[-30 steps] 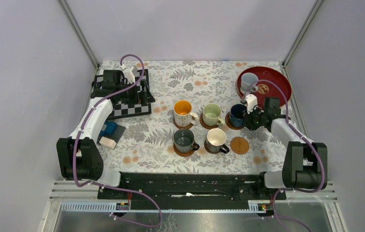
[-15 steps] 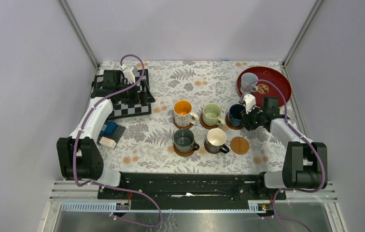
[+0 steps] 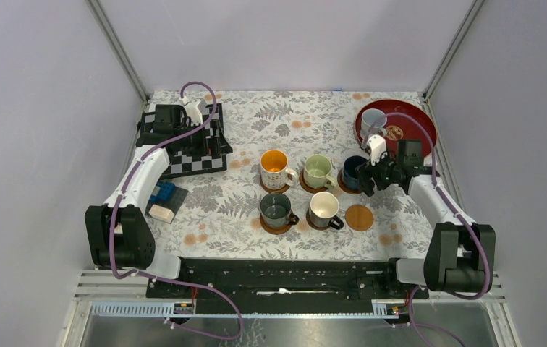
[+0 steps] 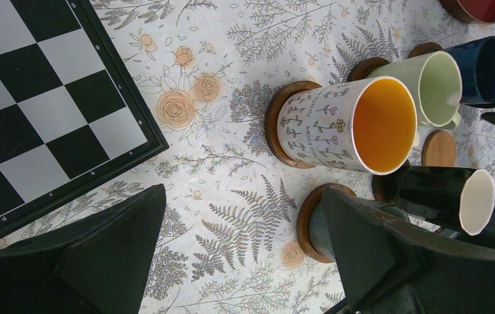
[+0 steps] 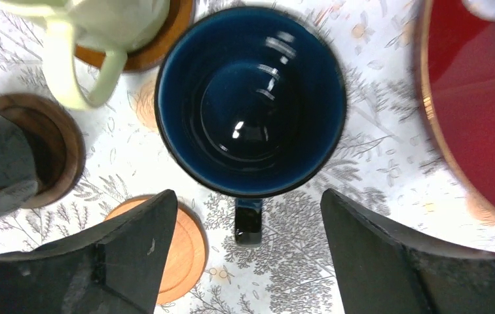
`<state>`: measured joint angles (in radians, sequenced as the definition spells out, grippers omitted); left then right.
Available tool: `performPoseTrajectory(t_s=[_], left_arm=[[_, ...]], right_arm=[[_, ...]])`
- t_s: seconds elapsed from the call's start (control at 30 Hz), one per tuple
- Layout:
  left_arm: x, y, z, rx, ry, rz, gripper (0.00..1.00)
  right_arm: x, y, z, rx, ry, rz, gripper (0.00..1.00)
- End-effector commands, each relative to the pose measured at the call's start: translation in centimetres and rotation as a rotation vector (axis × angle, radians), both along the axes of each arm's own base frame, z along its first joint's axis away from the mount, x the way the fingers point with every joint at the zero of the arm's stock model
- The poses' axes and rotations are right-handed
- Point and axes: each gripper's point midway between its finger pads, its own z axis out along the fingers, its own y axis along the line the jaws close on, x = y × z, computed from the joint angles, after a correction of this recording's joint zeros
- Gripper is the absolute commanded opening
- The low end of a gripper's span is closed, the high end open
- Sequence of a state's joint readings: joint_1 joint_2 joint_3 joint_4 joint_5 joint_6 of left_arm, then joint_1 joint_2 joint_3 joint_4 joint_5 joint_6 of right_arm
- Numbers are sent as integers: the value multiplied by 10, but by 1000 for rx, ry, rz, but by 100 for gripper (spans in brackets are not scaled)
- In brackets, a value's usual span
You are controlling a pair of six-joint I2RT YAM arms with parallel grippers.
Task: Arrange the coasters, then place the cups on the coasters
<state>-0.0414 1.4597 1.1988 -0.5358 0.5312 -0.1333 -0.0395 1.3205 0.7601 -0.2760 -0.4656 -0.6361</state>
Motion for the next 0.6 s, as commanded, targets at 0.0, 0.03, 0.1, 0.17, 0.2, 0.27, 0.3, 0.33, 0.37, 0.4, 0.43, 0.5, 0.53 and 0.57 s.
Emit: performPoseTrajectory(t_s=[0.0, 0.03, 0.1, 0.17, 0.2, 0.27, 0.3, 0.33, 0.37, 0.4, 0.43, 0.5, 0.53, 0.57], left_arm=[[15, -3, 26, -7, -95, -8, 99], [15, -3, 27, -5, -98, -10, 99], [15, -3, 27, -2, -98, -12, 99], [15, -2, 26, 3, -93, -13, 99], [15, -2, 26, 5, -91, -15, 99], [14, -2, 27, 10, -93, -18, 99], [14, -1, 27, 11, -93, -18, 99], [13, -1, 27, 12, -96, -19, 99], [12, -1, 27, 14, -97, -18, 99], [11, -1, 26, 16, -96, -18, 99], [11, 0, 26, 19, -98, -17, 99], [10, 1, 25, 24, -99, -16, 99], [10, 1, 25, 27, -100, -17, 99], [10, 1, 24, 28, -98, -17, 99]], right_arm=[[12, 8, 55, 35, -50, 10, 91], [15, 8, 63, 44, -45, 2, 92], [28, 9, 86, 77, -60, -15, 94], [43, 7, 105, 108, -72, -45, 94], [52, 5, 112, 119, -74, -58, 95], [72, -3, 127, 145, -71, -107, 94], [83, -9, 131, 151, -69, -130, 94], [98, -16, 138, 155, -72, -163, 93], [108, -25, 141, 149, -70, -198, 92], [116, -33, 143, 141, -70, -229, 91], [124, -41, 143, 130, -72, -257, 90], [135, -53, 138, 101, -69, -282, 89], [140, -57, 134, 87, -65, -285, 88], [143, -62, 128, 71, -55, -283, 86]])
